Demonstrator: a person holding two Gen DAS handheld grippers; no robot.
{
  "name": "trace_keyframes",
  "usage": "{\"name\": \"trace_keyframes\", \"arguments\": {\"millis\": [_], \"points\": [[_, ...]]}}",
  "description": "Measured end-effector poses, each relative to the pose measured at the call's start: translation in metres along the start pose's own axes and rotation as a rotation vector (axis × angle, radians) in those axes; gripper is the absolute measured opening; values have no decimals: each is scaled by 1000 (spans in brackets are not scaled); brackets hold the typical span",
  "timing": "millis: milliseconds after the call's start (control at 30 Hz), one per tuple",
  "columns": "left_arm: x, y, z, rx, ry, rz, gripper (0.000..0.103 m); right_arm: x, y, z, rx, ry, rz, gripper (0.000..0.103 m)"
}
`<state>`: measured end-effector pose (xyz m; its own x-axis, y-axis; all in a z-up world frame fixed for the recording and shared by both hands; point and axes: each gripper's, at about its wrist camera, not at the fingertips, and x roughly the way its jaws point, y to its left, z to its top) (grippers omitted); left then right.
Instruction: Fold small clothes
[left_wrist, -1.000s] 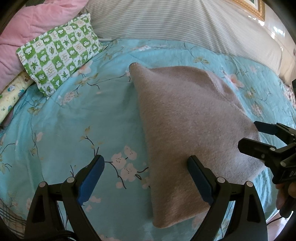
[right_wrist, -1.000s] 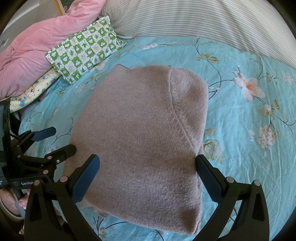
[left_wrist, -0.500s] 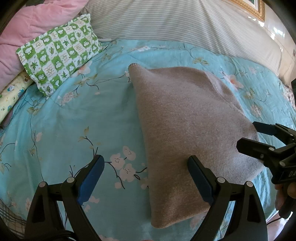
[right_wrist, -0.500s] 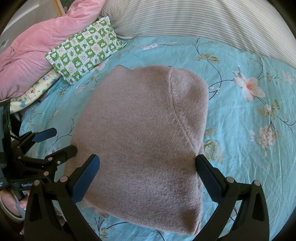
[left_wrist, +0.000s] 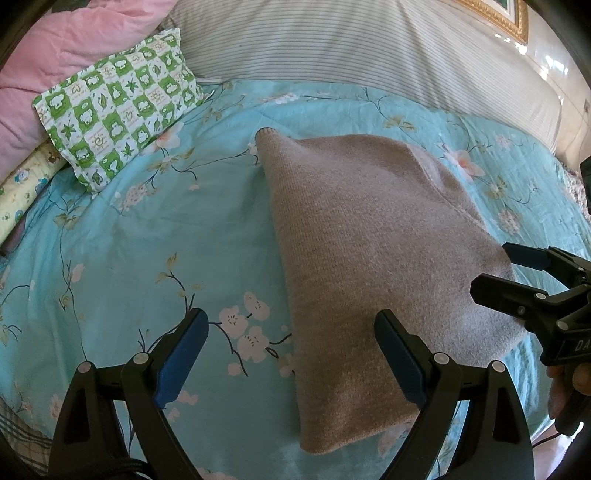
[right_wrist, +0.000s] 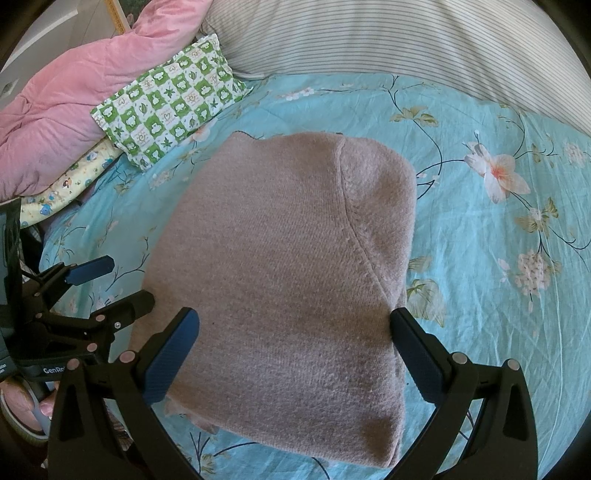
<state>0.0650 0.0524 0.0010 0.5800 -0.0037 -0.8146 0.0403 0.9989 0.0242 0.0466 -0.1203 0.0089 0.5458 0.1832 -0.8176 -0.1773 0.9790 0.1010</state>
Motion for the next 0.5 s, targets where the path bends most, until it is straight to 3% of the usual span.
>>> {"name": "trace_keyframes", "arguments": {"millis": [500], "points": [[-3,-3,-2,-7,-3,-2,92,-1,1,0,2,-1,1,102]]}}
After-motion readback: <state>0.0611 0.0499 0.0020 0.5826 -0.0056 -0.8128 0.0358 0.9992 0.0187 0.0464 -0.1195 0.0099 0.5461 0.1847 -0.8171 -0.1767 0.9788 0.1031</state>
